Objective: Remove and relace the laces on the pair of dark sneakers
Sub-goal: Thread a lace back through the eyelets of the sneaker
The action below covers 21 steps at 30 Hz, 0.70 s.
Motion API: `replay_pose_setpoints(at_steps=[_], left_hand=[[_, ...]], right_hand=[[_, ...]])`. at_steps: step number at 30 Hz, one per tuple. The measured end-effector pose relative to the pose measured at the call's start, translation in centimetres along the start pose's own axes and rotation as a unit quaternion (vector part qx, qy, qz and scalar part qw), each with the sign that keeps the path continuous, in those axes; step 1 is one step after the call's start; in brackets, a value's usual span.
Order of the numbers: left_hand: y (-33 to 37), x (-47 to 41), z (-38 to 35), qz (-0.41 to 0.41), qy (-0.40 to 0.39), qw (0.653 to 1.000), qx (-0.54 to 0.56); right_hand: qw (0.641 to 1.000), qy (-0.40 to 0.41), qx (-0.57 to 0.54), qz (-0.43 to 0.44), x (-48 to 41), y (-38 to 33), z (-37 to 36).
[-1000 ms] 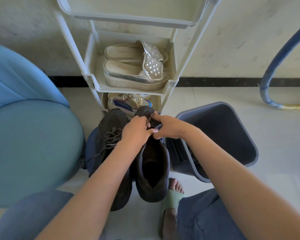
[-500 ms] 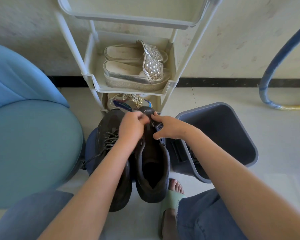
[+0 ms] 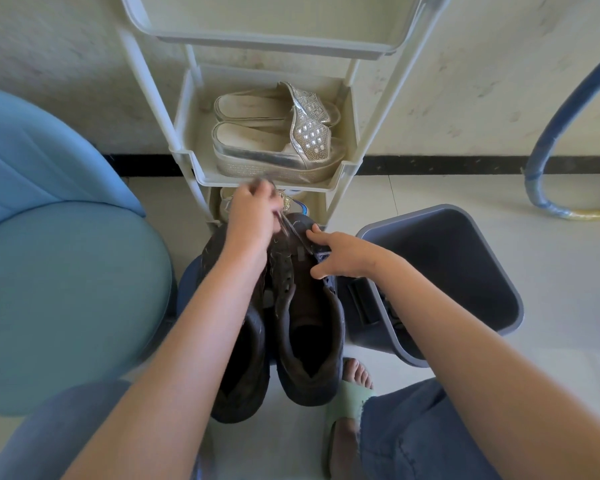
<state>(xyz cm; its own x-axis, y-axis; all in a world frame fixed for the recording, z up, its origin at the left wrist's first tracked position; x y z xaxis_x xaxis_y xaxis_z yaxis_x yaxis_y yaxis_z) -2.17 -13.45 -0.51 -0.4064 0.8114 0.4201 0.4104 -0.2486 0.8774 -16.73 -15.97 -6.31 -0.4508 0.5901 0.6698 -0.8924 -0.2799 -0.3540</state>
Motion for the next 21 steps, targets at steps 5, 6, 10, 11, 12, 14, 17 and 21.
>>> replay_pose_setpoints(at_steps=[5, 6, 10, 11, 12, 14, 17, 21], left_hand=[[3.9, 0.4, 0.1, -0.078, -0.007, 0.994, 0.074], [3.8, 0.5, 0.1, -0.079, -0.012, 0.994, 0.069], [1.6, 0.9, -0.3, -0.014, -0.071, 0.994, -0.079], [1.0, 0.8, -0.3, 0.007, -0.086, 0.987, -0.139], [0.4, 0.6, -0.3, 0.015, -0.095, 0.974, -0.207], [-0.7, 0.4, -0.2, 0.007, -0.107, 0.939, -0.327], [-1.4, -0.2, 0.1, -0.019, -0.083, 0.912, -0.402], [-2.9, -0.5, 0.3, -0.079, -0.052, 0.863, -0.497]], right_hand=[[1.0, 0.007, 0.023, 0.008, -0.1, 0.0, -0.1], [1.0, 0.008, 0.023, 0.009, -0.1, 0.0, -0.1], [0.995, 0.1, 0.027, 0.002, -0.3, -0.2, 0.3], [0.988, 0.148, 0.039, 0.006, -0.4, -0.5, 0.5], [0.982, 0.181, 0.051, 0.008, -0.5, -0.7, 0.6], [0.978, 0.2, 0.057, 0.014, -0.5, -1.2, 0.8], [0.983, 0.169, 0.052, 0.041, -0.6, -1.5, 0.9], [0.988, 0.127, 0.051, 0.066, -0.8, -1.3, 0.5]])
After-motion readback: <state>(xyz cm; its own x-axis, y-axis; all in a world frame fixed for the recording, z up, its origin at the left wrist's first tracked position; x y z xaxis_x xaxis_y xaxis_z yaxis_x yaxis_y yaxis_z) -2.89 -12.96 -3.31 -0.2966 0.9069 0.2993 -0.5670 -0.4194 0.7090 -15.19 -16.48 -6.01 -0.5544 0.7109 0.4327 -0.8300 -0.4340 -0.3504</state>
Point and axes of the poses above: each hand's wrist, its own x-axis away from the middle knuckle, its own z-axis out of the back of the hand, y = z × x, the point moved 3 cm from there along -x, towards the middle knuckle, and after that the axes turned 12 degrees about x, right-handed, at the moved point
